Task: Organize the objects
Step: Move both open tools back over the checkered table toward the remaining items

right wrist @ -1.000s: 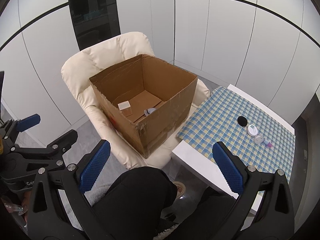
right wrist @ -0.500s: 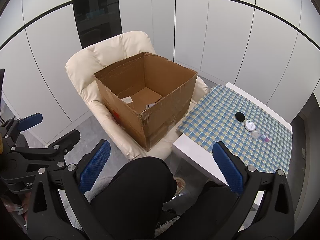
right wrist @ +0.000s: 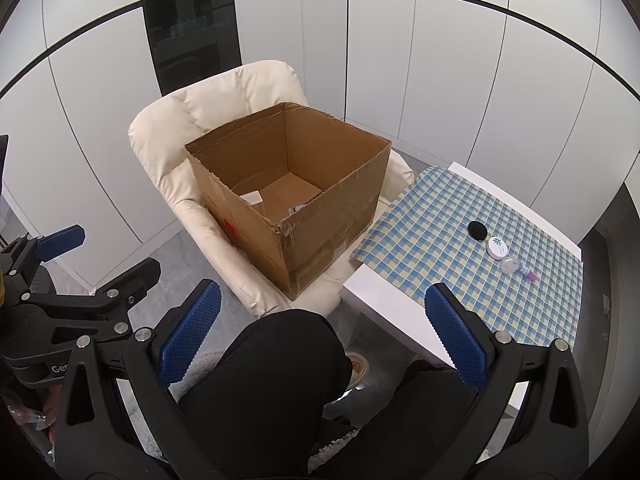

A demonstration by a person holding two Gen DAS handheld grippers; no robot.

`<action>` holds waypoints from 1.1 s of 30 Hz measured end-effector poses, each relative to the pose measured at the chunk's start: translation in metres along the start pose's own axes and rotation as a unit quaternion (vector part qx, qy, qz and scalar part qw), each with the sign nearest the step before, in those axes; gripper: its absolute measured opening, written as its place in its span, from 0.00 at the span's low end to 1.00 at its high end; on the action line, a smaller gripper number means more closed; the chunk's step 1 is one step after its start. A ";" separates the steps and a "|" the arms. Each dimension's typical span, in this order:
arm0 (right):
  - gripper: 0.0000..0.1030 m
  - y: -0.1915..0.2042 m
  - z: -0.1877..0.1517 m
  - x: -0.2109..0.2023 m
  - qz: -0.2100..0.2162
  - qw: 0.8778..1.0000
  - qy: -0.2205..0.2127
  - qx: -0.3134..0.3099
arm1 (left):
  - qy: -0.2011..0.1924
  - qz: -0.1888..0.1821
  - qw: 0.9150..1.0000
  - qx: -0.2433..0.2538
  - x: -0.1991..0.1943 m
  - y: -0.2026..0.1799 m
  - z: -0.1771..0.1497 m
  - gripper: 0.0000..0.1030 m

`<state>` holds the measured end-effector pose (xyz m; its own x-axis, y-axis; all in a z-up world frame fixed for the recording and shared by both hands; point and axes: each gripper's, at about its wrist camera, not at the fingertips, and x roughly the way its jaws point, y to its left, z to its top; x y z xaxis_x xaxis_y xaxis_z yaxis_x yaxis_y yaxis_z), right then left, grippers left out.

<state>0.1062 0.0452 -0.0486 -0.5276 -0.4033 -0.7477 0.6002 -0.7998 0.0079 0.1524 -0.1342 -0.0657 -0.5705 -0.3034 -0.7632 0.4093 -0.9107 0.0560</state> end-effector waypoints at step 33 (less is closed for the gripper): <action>1.00 -0.096 -0.027 -0.026 -0.085 0.990 -0.002 0.113 | -0.009 -0.073 0.992 0.103 0.001 -0.105 0.011 0.99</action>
<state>0.0788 0.1448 -0.0478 -0.6119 -0.2566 -0.7481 0.3539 -0.9348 0.0311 0.1009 -0.0424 -0.0657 -0.6266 -0.1674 -0.7612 0.1687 -0.9826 0.0773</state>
